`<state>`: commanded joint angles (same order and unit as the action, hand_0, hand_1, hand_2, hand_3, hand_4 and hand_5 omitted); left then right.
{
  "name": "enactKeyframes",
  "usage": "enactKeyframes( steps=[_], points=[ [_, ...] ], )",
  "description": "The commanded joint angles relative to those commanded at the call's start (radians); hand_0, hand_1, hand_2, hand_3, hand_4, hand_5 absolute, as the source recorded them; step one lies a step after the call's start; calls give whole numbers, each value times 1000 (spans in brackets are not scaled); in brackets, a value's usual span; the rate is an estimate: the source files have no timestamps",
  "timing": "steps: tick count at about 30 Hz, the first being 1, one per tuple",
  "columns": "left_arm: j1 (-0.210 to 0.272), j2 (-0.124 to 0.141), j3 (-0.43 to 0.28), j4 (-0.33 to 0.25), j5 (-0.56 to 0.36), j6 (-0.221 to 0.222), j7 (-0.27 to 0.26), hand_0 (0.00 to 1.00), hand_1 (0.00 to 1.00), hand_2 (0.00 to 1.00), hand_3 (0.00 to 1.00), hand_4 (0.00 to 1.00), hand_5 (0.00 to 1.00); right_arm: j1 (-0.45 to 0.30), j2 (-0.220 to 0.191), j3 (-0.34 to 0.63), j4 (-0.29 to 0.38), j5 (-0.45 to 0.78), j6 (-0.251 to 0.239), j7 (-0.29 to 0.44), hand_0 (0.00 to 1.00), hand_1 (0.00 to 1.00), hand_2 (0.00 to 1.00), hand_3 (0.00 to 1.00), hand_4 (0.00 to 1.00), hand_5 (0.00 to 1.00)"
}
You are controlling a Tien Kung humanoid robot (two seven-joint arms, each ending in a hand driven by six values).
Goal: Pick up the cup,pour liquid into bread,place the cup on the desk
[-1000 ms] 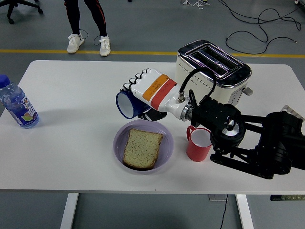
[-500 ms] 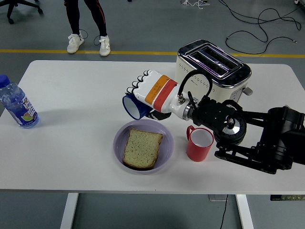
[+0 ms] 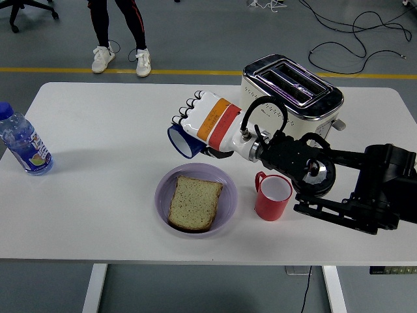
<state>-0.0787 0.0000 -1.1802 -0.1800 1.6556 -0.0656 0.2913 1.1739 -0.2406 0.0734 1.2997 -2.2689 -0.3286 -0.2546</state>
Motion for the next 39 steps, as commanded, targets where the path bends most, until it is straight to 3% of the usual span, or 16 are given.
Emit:
enactKeyframes(
  steps=[7,10,14,22,25,33,39],
  points=[
    [-1,0,-7,0,4,1,-1,658,693,711,596,321,883,-5,-5,1,16,4,-18,2,372,387,557,566,583,2],
    [-3,0,-9,0,10,0,0,658,693,711,596,321,883,-29,-12,33,18,67,-39,21,372,387,557,566,583,2],
    [-1,0,-15,0,10,2,0,658,693,710,596,322,884,-81,-35,112,35,233,-65,53,364,387,556,566,578,2],
    [1,0,-24,0,29,4,-1,657,693,710,596,322,883,-194,-93,380,182,567,-17,53,356,381,556,565,580,2],
    [0,0,-27,0,31,3,0,657,693,710,596,322,884,-233,-117,486,229,690,-21,45,364,379,557,565,573,2],
    [15,0,-19,0,15,6,-3,657,692,709,596,322,883,-433,-204,686,376,1028,-176,10,368,381,552,570,538,2],
    [21,0,-20,0,16,7,-4,657,692,709,596,321,882,-599,-241,822,368,1282,-179,30,369,380,548,571,526,2]
  ],
)
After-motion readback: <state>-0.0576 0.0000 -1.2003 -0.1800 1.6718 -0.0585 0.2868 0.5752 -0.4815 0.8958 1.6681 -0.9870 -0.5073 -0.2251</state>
